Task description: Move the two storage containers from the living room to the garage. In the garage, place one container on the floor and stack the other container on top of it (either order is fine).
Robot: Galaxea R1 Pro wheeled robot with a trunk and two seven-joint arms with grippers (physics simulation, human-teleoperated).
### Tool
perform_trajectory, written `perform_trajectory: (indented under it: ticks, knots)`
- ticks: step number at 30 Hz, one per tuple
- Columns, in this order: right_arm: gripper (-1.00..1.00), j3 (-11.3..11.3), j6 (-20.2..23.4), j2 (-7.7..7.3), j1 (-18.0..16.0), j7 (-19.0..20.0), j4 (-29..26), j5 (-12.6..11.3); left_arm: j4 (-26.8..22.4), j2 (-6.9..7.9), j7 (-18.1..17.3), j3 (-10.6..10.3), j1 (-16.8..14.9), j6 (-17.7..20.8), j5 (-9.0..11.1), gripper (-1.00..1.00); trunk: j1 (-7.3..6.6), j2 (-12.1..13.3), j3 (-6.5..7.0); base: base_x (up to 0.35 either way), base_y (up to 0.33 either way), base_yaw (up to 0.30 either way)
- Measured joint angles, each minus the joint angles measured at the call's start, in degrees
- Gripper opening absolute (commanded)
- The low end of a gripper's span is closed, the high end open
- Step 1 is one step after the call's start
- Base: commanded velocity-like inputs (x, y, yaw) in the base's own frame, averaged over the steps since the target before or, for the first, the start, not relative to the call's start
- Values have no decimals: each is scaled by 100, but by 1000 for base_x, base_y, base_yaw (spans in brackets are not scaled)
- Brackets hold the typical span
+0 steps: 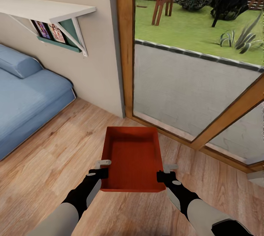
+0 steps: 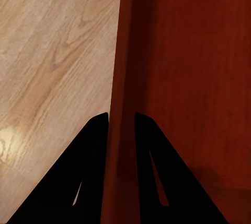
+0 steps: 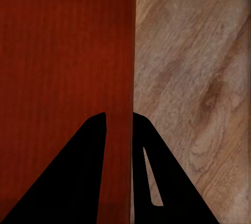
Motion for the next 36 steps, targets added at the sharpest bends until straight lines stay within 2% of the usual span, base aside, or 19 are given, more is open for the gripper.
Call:
perform_trajectory:
  ticks: [20, 36]
  knots:
    - [-100, 0, 0, 7, 0, -14, -3, 0, -4, 3, 6, -4, 0, -4, 4, -100, -440, 804, 496, 0, 0, -5]
    - [-100, 1, -7, 7, 0, -14, -2, 0, -5, 3, 8, -6, 1, -8, 6, -100, -441, 806, 587, 0, 0, 0]
